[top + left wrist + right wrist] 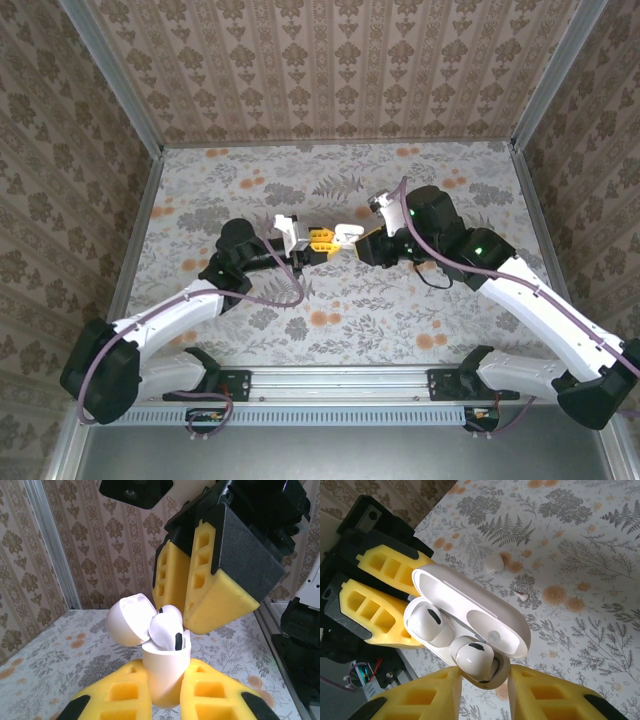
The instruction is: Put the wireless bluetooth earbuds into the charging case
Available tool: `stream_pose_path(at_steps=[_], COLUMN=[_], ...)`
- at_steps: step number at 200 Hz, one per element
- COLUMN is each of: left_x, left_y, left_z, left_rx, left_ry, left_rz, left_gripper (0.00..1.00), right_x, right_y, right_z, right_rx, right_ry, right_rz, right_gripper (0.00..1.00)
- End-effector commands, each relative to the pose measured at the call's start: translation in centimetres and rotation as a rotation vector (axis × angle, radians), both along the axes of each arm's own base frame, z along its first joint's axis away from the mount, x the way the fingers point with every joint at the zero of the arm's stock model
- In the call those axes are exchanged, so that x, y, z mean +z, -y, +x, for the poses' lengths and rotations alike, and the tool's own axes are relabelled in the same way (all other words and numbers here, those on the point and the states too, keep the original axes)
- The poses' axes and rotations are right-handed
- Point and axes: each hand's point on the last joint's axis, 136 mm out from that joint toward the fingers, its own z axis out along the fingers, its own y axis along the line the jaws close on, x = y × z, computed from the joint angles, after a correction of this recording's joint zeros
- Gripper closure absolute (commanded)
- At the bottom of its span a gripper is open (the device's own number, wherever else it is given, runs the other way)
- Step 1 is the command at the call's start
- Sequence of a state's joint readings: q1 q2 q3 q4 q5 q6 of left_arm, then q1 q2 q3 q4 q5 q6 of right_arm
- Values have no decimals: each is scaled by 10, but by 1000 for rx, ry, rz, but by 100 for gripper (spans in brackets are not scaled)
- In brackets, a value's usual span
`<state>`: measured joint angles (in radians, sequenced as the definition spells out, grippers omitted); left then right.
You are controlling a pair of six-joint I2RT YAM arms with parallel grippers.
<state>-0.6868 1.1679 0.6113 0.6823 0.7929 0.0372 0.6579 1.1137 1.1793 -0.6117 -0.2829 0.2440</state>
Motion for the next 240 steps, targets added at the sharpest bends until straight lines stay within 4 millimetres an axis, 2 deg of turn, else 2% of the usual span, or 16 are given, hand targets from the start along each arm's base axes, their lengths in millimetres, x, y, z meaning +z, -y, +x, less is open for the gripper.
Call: stream_pose_path(at_steps=[1,42,78,102,121,133,157,171,213,240], left_x=[16,7,3,-4,-16,-31,-86,-111,-158,-175], left_y=[5,10,12,12,11,10,1,-4,-13,-17], left_z=[-8,-7,-9,-9,-6,1,19,23,40,48], left_rx=[-68,-107,-137,-136,-114,-70,66,113,251,311], left_ry=[6,-35,-55,-69,-82,-91,-124,-102,-50,-7], left_rz=[-24,-4,4,19,54,113,347,470,757,879], left_gripper=[100,100,100,100,100,100,100,100,100,100], right_x=[18,10,-5,-1,-11,-26,-58,-77,-104,-124], right_y=[-11,-17,-24,-27,-23,-21,-11,-6,-16,-15], right_z=[-3,-2,1,8,17,24,37,42,46,46], right_rx=[58,75,86,74,29,3,-74,-110,-110,-126], right_ry=[36,8,-55,-58,-87,-124,-204,-245,-341,-378], right_rz=[44,62,67,113,132,146,151,146,209,192], right_gripper=[72,74,70,69,71,72,68,67,73,74])
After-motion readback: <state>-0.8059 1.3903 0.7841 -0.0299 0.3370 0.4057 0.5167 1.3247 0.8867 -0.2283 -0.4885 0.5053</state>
